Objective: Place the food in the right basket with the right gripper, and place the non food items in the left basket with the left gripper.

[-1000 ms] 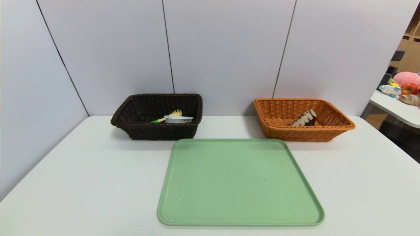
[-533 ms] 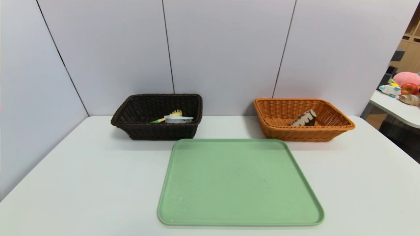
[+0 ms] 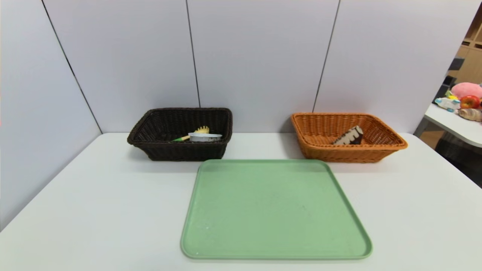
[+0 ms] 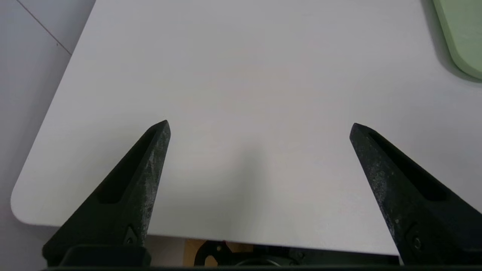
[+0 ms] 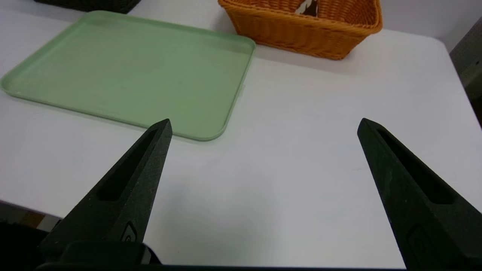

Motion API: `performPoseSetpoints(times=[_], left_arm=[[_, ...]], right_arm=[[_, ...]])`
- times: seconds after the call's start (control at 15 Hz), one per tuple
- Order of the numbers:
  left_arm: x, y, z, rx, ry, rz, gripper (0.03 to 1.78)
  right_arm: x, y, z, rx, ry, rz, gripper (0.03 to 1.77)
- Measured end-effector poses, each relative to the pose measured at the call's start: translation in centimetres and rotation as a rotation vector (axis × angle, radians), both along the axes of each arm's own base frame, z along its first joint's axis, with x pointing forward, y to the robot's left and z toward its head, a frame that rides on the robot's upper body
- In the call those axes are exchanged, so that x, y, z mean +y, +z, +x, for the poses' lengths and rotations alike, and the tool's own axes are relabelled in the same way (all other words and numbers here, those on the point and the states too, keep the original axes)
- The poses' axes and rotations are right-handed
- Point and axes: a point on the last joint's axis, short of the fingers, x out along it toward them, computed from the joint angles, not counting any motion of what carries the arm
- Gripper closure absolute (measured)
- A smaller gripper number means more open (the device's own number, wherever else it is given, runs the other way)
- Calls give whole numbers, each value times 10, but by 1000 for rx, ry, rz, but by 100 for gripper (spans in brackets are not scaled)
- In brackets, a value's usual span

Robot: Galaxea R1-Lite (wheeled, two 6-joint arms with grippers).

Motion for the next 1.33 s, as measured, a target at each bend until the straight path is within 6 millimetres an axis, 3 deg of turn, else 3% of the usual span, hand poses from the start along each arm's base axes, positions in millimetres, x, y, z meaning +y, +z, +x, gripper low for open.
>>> performPoseSetpoints(times=[0.27, 0.53, 0.93, 1.33], left_arm=[[-1, -23, 10, -159, -36, 26, 12], [-1, -49, 6, -192, -50, 25, 12], [-2, -60, 1, -276, -79, 18, 12], [-2, -62, 1, -305, -84, 14, 12]], right_arm=[[-1, -17, 4, -91, -46, -3, 10], [-1, -42, 0, -132, -59, -3, 10], [-2, -77, -6, -197, -111, -1, 10], [-4, -108, 10, -250, -204, 6, 10]])
